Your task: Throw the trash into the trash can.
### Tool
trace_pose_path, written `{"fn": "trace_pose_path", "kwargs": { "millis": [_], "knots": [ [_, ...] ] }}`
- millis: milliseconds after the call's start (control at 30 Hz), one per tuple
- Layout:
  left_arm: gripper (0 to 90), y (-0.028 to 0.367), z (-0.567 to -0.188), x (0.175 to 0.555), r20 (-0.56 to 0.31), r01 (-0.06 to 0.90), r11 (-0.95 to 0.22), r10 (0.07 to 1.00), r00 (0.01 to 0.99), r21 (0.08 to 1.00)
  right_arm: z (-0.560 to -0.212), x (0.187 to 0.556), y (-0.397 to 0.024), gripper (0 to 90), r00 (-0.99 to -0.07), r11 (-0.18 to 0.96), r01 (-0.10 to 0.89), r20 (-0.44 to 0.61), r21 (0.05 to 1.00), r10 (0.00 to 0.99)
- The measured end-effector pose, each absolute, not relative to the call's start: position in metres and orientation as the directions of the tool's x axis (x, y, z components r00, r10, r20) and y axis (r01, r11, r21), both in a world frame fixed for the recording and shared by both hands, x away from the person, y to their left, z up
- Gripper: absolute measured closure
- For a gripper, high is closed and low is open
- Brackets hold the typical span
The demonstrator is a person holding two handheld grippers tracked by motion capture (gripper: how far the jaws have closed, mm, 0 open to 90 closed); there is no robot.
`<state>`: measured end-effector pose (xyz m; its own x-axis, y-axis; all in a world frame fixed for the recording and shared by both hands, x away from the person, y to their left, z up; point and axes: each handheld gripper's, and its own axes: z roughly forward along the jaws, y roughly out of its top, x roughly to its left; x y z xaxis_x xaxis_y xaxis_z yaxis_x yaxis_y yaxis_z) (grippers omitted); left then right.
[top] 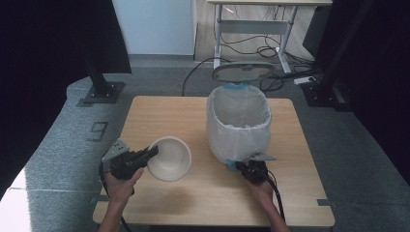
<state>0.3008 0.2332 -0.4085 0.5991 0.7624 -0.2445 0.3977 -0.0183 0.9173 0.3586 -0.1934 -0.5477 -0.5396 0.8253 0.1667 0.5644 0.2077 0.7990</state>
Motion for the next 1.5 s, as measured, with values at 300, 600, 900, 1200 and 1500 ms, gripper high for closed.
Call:
{"fn": "trace_pose_path", "kwargs": {
  "millis": [300, 600, 900, 1200, 1500],
  "knots": [
    [82.9, 0.230, -0.393, 0.303, -0.251, 0.382, -0.006, 0.745, 0.618, 0.924, -0.548, 0.358, -0.193, 89.4, -0.537, 0.204, 0.566, 0.169, 0.799, 0.827],
    [82.9, 0.226, -0.381, 0.306, -0.240, 0.372, -0.015, 0.740, 0.628, 0.928, -0.548, 0.358, -0.194, 89.5, -0.537, 0.202, 0.566, 0.171, 0.799, 0.826],
    [82.9, 0.222, -0.366, 0.309, -0.215, 0.354, -0.034, 0.739, 0.639, 0.935, -0.548, 0.358, -0.194, 89.4, -0.537, 0.202, 0.566, 0.171, 0.799, 0.826],
    [82.9, 0.218, -0.354, 0.311, -0.202, 0.339, -0.042, 0.734, 0.649, 0.940, -0.548, 0.358, -0.194, 89.4, -0.536, 0.199, 0.565, 0.173, 0.801, 0.826],
    [82.8, 0.215, -0.343, 0.313, -0.187, 0.326, -0.051, 0.732, 0.655, 0.944, -0.548, 0.358, -0.194, 89.5, -0.536, 0.199, 0.565, 0.174, 0.800, 0.826]
  ]
}}
